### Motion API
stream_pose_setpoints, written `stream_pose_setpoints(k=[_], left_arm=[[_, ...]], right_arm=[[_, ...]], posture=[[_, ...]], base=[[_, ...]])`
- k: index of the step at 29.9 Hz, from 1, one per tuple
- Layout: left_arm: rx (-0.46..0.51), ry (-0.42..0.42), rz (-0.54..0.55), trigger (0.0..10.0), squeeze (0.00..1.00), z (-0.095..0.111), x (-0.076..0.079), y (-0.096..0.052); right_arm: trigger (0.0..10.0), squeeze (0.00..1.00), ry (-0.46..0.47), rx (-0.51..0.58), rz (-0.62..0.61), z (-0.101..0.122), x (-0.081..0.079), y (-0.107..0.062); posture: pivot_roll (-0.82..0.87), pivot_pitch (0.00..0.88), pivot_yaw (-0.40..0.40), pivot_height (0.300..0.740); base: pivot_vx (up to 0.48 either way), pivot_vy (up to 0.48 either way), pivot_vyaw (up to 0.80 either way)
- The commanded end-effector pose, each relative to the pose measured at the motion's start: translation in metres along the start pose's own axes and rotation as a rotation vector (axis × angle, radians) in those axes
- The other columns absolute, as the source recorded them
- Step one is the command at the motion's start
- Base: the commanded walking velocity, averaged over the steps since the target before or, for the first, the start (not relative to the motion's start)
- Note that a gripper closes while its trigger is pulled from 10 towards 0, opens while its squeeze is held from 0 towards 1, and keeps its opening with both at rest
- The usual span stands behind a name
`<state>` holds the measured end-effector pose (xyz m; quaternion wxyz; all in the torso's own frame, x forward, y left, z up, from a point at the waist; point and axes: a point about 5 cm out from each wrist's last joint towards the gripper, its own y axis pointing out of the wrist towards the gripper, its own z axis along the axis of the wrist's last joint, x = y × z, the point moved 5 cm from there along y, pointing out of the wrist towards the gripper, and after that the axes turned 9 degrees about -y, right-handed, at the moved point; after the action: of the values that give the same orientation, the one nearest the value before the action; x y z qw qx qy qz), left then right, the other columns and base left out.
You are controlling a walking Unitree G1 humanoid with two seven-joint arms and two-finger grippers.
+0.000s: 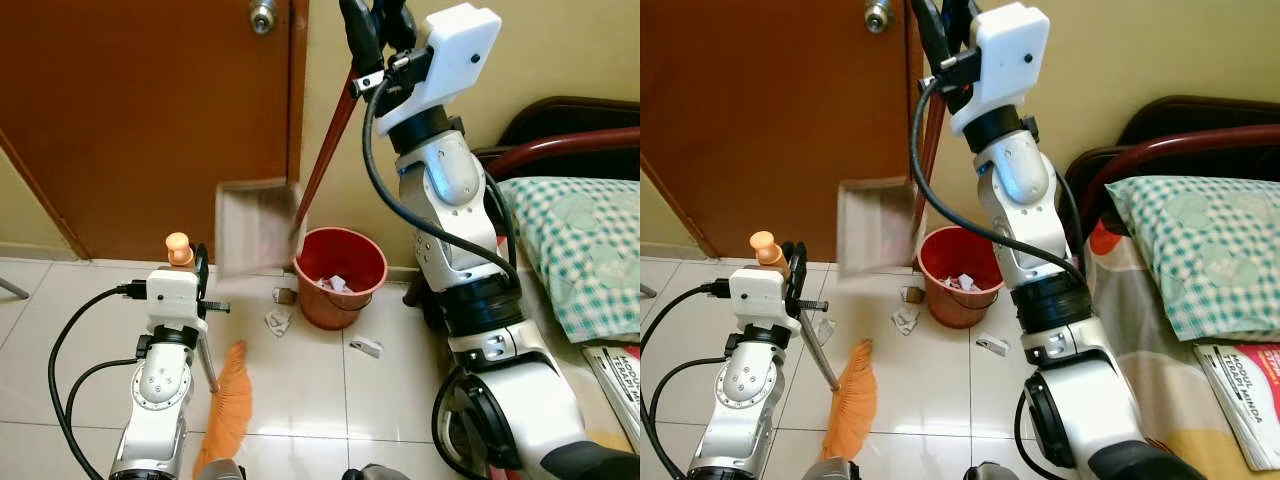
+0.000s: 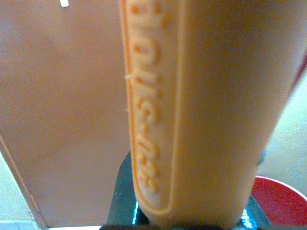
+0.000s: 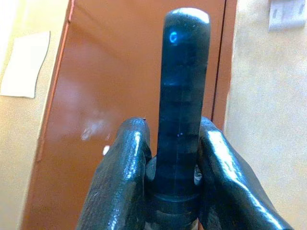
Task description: Sweep floor
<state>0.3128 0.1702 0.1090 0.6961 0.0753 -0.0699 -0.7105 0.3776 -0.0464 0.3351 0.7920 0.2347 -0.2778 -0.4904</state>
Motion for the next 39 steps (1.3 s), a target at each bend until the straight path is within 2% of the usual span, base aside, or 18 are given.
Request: stream_pose_setpoints(k=[1, 3, 7, 12, 13, 20, 21, 24, 30, 34, 37, 39], left_arm=[[-0.012, -0.002, 0.005, 10.0, 0.0, -0.004, 0.001, -0.001], [-0.018, -0.002, 0.003, 10.0, 0.0, -0.005, 0.0, -0.002], [-0.025, -0.006, -0.004, 10.0, 0.0, -0.006, 0.0, -0.005], [-0.04, -0.009, -0.005, 10.0, 0.0, -0.009, -0.003, -0.01], [-0.04, -0.009, -0.005, 10.0, 0.0, -0.009, -0.003, -0.01], [-0.062, -0.023, -0.01, 10.0, 0.0, -0.013, -0.001, -0.009], [-0.074, -0.038, -0.003, 10.0, 0.0, -0.015, -0.003, -0.009], [-0.08, -0.044, 0.0, 10.0, 0.0, -0.016, -0.004, -0.01], [-0.078, -0.036, -0.023, 10.0, 0.0, -0.015, 0.0, -0.009], [-0.072, -0.036, -0.056, 10.0, 0.0, -0.013, 0.006, -0.006], [-0.067, -0.04, -0.075, 10.0, 0.0, -0.012, 0.01, -0.005], [-0.067, -0.036, -0.075, 10.0, 0.0, -0.012, 0.01, -0.005]], right_arm=[[10.0, 0.0, 0.008, 0.022, -0.028, 0.009, 0.011, -0.002], [10.0, 0.0, 0.027, -0.033, -0.032, -0.002, 0.01, -0.013], [10.0, 0.0, 0.04, -0.081, -0.04, -0.011, 0.01, -0.023], [10.0, 0.0, 0.057, -0.178, -0.067, -0.024, 0.013, -0.047], [10.0, 0.0, 0.057, -0.178, -0.067, -0.024, 0.013, -0.047], [10.0, 0.0, 0.036, -0.346, -0.078, -0.054, 0.016, -0.087], [10.0, 0.0, 0.045, -0.397, -0.085, -0.062, 0.017, -0.099], [10.0, 0.0, 0.048, -0.44, -0.092, -0.068, 0.019, -0.11], [10.0, 0.0, -0.002, -0.551, -0.071, -0.084, 0.019, -0.137], [10.0, 0.0, -0.087, -0.699, -0.054, -0.107, 0.02, -0.164], [10.0, 0.0, -0.16, -0.792, -0.124, -0.121, 0.035, -0.187], [10.0, 0.0, -0.157, -0.801, -0.147, -0.122, 0.039, -0.19]], posture=[[0.04, 0.0, -0.059, 0.74], [0.04, 0.0, -0.058, 0.74], [0.04, 0.0, -0.058, 0.74], [0.03, 0.0, -0.052, 0.74], [0.03, 0.0, -0.052, 0.74], [0.01, 0.006, -0.049, 0.74], [0.01, 0.006, -0.049, 0.74], [0.01, 0.009, -0.047, 0.74], [0.0, 0.014, -0.043, 0.74], [-0.01, 0.017, -0.041, 0.74], [-0.01, 0.02, -0.039, 0.74], [-0.01, 0.02, -0.039, 0.74]], base=[[0.0, 0.0, 0.0], [0.0, 0.0, 0.0], [0.0, 0.0, 0.0], [0.0, 0.0, 0.0], [0.0, 0.0, 0.0], [0.0, 0.0, 0.0], [0.0, 0.0, 0.0], [0.0, 0.0, 0.0], [0.0, 0.0, 0.0], [0.0, 0.0, 0.0], [0.0, 0.0, 0.0], [0.0, 0.0, 0.0]])
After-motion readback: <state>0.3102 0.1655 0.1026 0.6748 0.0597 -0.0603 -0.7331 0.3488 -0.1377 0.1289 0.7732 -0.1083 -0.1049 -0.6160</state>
